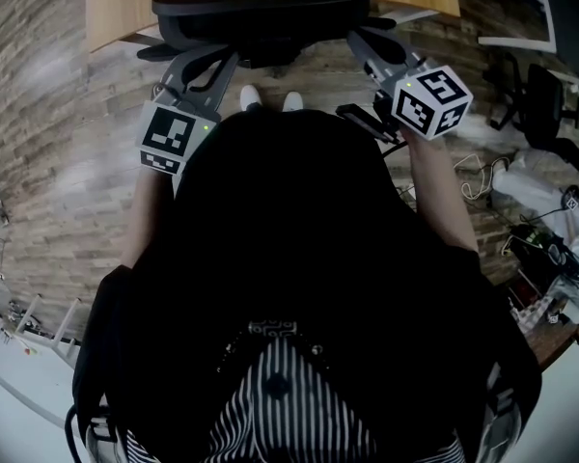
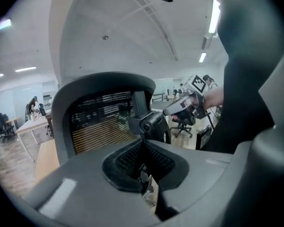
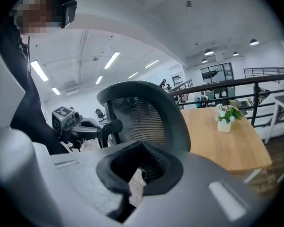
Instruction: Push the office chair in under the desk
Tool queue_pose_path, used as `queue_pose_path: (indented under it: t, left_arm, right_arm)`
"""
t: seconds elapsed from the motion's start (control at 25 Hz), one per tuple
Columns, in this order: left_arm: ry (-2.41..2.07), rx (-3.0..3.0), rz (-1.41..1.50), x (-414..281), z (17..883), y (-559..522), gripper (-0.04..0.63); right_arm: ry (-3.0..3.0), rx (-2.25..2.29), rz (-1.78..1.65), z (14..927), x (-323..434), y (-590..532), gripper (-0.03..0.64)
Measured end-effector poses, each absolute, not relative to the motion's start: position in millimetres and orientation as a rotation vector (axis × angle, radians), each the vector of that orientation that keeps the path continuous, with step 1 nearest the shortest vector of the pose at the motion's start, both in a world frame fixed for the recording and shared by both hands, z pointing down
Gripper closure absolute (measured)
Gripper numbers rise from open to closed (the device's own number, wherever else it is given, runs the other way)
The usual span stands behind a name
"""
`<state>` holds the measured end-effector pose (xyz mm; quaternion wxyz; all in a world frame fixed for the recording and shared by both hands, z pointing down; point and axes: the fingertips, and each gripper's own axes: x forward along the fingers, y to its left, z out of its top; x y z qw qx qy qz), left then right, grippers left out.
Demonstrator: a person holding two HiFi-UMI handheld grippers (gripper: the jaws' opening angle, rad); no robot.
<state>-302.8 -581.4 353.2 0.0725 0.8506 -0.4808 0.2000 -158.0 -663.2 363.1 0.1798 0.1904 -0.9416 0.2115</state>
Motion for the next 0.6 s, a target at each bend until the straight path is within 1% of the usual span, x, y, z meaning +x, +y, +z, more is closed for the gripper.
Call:
queue_pose_path:
  t: [0.16, 0.32, 0.44, 0.6]
  left_arm:
    - [-1.374, 2.608, 0.659, -293, 358, -578, 0.591]
    - [-1.329, 2.633, 0.696, -301, 363, -571, 0.591]
    - [-1.302, 2.650, 0.702, -314, 365, -568, 0.591]
    - [-1.233, 2.696, 0.715, -301, 364, -567, 0.591]
  right_arm:
    - [-2.652, 0.464, 0.541, 362, -160, -654, 0.617]
    - [-2.641, 0.378, 0.443, 361, -186, -636, 0.617]
    - [-2.614, 0.311, 0.343, 364, -210, -623, 0.617]
    - [-2.575, 0.199, 0.176, 365, -212, -611, 0.617]
